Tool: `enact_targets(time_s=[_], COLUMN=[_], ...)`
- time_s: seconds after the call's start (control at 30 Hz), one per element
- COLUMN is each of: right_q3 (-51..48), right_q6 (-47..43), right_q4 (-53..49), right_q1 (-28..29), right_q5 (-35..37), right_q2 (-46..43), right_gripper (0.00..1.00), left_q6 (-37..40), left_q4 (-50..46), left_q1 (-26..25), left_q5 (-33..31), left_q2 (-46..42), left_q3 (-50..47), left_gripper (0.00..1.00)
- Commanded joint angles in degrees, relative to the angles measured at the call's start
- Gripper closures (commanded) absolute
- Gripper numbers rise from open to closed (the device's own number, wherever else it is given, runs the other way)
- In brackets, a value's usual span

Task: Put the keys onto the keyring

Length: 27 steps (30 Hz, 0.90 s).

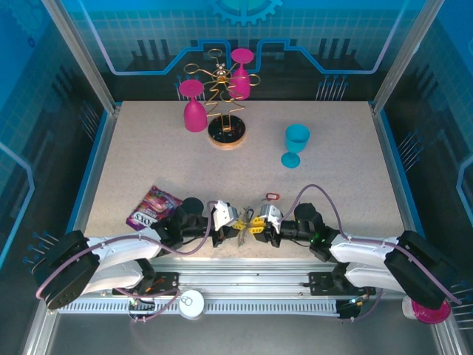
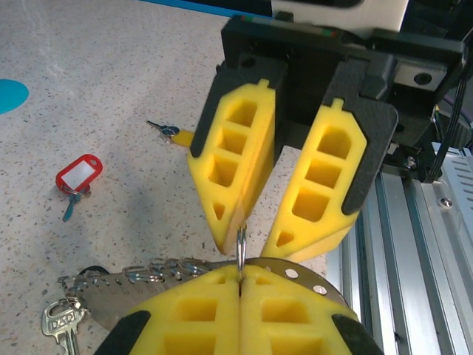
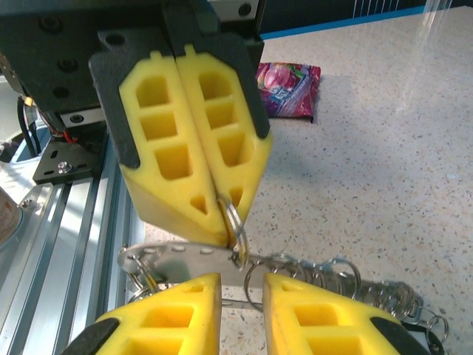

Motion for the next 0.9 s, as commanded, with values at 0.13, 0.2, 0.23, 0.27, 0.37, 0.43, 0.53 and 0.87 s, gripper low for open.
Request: enact_targets(time_s=[0.13, 0.2, 0.23, 0.27, 0.37, 0.43, 0.53, 0.87], right_q3=[2.0, 2.4, 2.5, 2.7, 3.1, 3.4, 5.0, 16.1], right_q6=[0.0, -0.3, -0.3, -0.4, -0.8, -1.4, -3.8, -12.9], right_q4=[2.4, 2.4, 2.5, 2.5, 2.5, 1.3, -6.3, -38.3], right_q1=[0.0, 0.1, 0.0, 0.0, 0.0, 0.0, 0.3, 2.3], right_q5=[-0.7, -0.9, -1.0, -1.2, -2.1, -2.3, -1.1, 6.5], right_q2=[-0.3, 0.1, 0.2, 0.4, 0.6, -0.1, -2.5, -4.6], right_gripper=[0.78, 0.79, 0.81, 0.84, 0.97, 1.0, 1.0, 1.0], left_q6=[-0.5, -0.5, -0.5, -0.6, -0.6, -0.8, -0.3, 6.6], left_q4=[2.7, 3.0, 3.0, 3.1, 3.3, 2.5, -2.6, -23.6], left_q1=[0.1, 0.1, 0.1, 0.1, 0.1, 0.1, 0.1, 0.1], left_q5=[2.6, 2.7, 2.9, 3.0, 2.8, 1.5, -0.8, -5.4], left_q2=[-1.0, -0.8, -0.8, -0.8, -0.8, -1.1, -2.8, -7.6], left_q3=[-1.0, -1.0, -1.0, -1.0, -1.0, -0.8, 0.7, 7.9], left_gripper=[1.0, 1.0, 1.0, 1.0, 1.0, 0.87, 0.73, 0.74])
